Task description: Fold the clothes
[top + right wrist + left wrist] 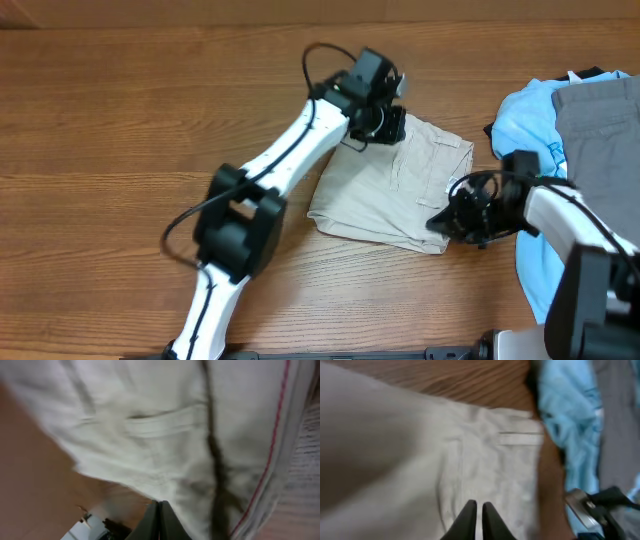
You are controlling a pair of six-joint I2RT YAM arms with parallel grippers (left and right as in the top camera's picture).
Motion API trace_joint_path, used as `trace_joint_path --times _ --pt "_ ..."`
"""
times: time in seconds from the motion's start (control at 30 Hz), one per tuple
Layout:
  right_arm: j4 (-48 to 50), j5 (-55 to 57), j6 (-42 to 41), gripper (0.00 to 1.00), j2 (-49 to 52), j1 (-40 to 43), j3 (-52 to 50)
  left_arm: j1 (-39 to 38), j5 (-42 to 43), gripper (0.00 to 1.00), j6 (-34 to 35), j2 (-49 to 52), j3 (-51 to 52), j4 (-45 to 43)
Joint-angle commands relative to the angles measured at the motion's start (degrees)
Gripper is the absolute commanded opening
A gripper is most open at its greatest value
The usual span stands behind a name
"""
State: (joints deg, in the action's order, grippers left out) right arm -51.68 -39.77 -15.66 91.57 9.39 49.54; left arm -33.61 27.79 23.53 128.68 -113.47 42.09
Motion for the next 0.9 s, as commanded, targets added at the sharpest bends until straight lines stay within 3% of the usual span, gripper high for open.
trace_joint_path --times 0.0,0.1,0.17,0.2,0.27,0.57,0.87 --pt "-4.7 0.2 2.2 0.09 -6.7 2.5 7.9 -0.3 1.8 0.04 -1.3 -9.5 -3.0 5.4" --pt "-8.3 3.7 2.2 0.27 -9.4 6.0 12.3 -0.9 1.8 0.04 -1.2 -9.9 -3.0 14.1" --pt "-9.0 6.8 2.2 0.67 -10.4 8.6 14.1 -1.7 1.5 0.04 -1.3 -9.2 -2.6 19.5" --pt "-9.1 8.3 2.2 0.82 -10.6 9.8 14.5 -2.1 1.4 0.04 -1.3 -8.7 -2.4 21.4" --pt "-9.2 10.3 2.2 1.00 -10.7 11.5 14.5 -3.3 1.3 0.04 -1.3 -7.5 -1.5 23.8" --pt "-8.7 13.0 2.2 1.00 -10.5 12.3 14.5 -9.9 -5.0 0.04 0.5 -3.7 7.6 23.2" --pt "-8.7 13.0 2.2 1.00 -10.5 12.3 14.5 -9.0 -27.2 0.04 4.9 -3.3 19.6 17.5"
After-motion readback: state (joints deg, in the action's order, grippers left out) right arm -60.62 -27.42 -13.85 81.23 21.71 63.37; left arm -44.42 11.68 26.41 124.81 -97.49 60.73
